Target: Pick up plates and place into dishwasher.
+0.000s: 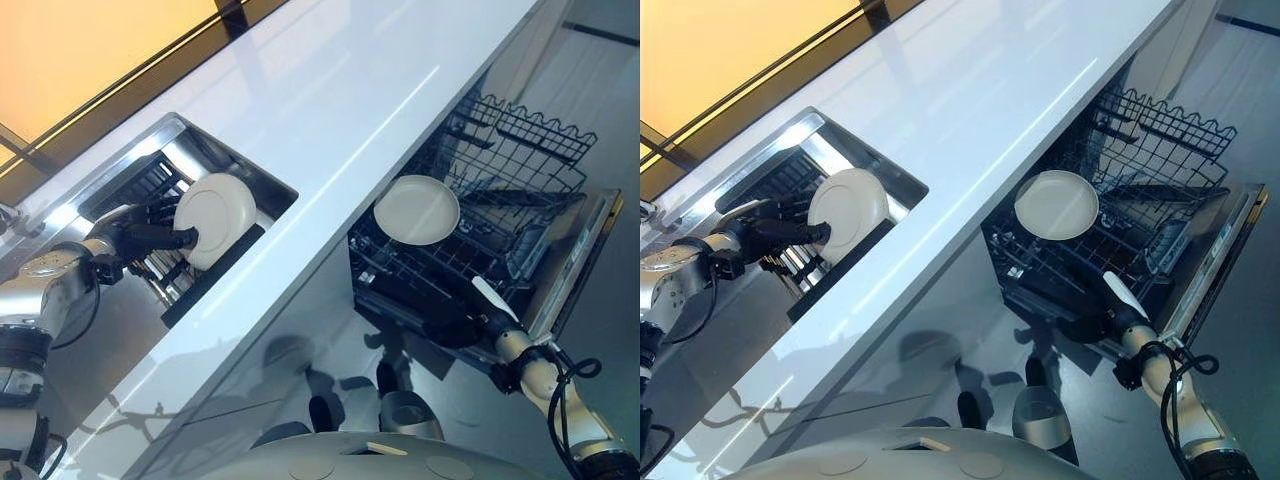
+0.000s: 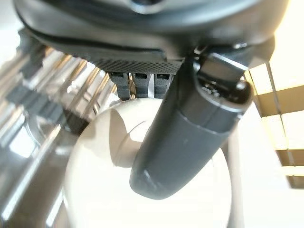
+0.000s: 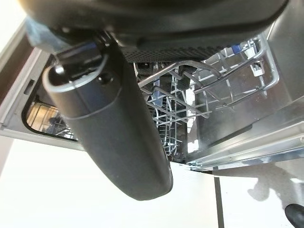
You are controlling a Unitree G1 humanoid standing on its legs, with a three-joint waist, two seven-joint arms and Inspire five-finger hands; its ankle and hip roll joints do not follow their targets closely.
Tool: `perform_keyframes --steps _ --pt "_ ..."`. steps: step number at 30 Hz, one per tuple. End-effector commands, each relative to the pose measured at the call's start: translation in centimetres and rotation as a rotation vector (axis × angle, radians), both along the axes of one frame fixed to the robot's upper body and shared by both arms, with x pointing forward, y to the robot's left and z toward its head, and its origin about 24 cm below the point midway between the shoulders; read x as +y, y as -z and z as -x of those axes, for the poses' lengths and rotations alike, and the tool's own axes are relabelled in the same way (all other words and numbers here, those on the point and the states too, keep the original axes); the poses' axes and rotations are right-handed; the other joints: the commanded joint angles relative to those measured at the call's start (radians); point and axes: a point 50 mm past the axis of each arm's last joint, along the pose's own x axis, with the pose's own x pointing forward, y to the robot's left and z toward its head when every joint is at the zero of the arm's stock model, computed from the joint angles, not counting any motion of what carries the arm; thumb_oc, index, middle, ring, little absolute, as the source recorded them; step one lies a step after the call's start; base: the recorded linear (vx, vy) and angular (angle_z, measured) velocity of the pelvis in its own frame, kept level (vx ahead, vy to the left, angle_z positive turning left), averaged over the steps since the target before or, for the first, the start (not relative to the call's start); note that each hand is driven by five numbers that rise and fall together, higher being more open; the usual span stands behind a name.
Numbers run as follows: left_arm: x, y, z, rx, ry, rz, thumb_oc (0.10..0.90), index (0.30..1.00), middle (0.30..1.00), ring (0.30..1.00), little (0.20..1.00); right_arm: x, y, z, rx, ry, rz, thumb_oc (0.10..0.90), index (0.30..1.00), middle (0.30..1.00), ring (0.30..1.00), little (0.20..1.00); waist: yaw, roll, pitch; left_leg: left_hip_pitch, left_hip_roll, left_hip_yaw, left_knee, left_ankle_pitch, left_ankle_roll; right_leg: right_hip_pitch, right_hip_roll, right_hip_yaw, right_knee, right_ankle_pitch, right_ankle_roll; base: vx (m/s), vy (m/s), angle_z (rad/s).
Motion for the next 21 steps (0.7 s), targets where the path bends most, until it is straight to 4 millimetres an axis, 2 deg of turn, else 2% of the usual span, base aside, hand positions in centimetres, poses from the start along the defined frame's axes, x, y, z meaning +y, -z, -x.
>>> perform_keyframes --steps 1,4,10,11,14,17,21 --pt "-9.5 -4.1 -3.1 -0.315 0.398 0.471 0.8 0.9 0.9 0.9 0.9 3.7 0.5 0.5 -0.007 -0.167 -0.068 0.8 0.9 0.9 0.9 0.9 -0.075 -0.016 0.001 -0.056 -0.086 0.026 0.056 -0.064 0.02 -0.028 0.039 0.029 0.164 -0.168 0.072 0.05 0.037 0.04" --pt "-10.1 -5.7 -3.7 -0.414 0.402 0.589 0.8 0.9 0.9 0.9 0.9 3.6 0.7 0.4 0.007 -0.177 -0.051 0.8 0.9 0.9 0.9 0.9 -0.078 -0.014 -0.002 -0.053 -0.086 0.026 0.061 -0.065 0.015 -0.025 0.036 0.026 0.164 -0.167 0.069 0.04 0.047 0.01" --pt "-10.8 -7.3 -4.3 -0.509 0.465 0.718 0.8 0.9 0.9 0.9 0.9 3.3 1.0 0.3 0.031 -0.17 -0.03 0.8 0.9 0.9 0.9 0.9 -0.072 -0.015 -0.017 -0.042 -0.094 0.012 0.07 -0.073 0.01 0.001 0.021 0.001 0.15 -0.169 0.065 0.03 0.032 0.05" --pt "-11.2 -7.5 -4.3 -0.519 0.497 0.737 0.427 0.58 0.58 0.58 0.527 3.4 1.1 0.2 0.034 -0.171 -0.031 0.8 0.9 0.9 0.9 0.9 -0.069 -0.017 -0.02 -0.039 -0.095 0.008 0.07 -0.075 0.011 0.004 0.019 -0.004 0.148 -0.169 0.064 0.01 -0.008 0.18" --pt "-12.4 -8.2 -4.4 -0.537 0.545 0.749 0.1 0.3 0.3 0.3 0.2 4.1 1.3 -0.1 0.037 -0.179 -0.037 0.8 0.9 0.9 0.9 0.9 -0.064 -0.025 -0.026 -0.035 -0.095 0.002 0.07 -0.079 0.014 0.01 0.02 -0.014 0.149 -0.173 0.06 0.0 -0.012 0.14" --pt "-13.1 -8.5 -4.4 -0.547 0.568 0.768 0.1 0.3 0.3 0.3 0.2 4.6 1.4 -0.3 0.039 -0.196 -0.04 0.8 0.9 0.9 0.9 0.9 -0.061 -0.031 -0.031 -0.032 -0.094 -0.001 0.068 -0.081 0.016 0.013 0.023 -0.017 0.15 -0.178 0.057 0.0 0.0 0.0" --pt "-13.6 -7.6 -4.3 -0.515 0.576 0.715 0.1 0.3 0.3 0.3 0.2 5.2 1.2 -0.5 0.033 -0.215 -0.045 0.8 0.9 0.9 0.9 0.9 -0.054 -0.038 -0.033 -0.03 -0.092 -0.004 0.069 -0.083 0.017 0.017 0.027 -0.019 0.153 -0.183 0.054 -0.02 0.007 -0.03"
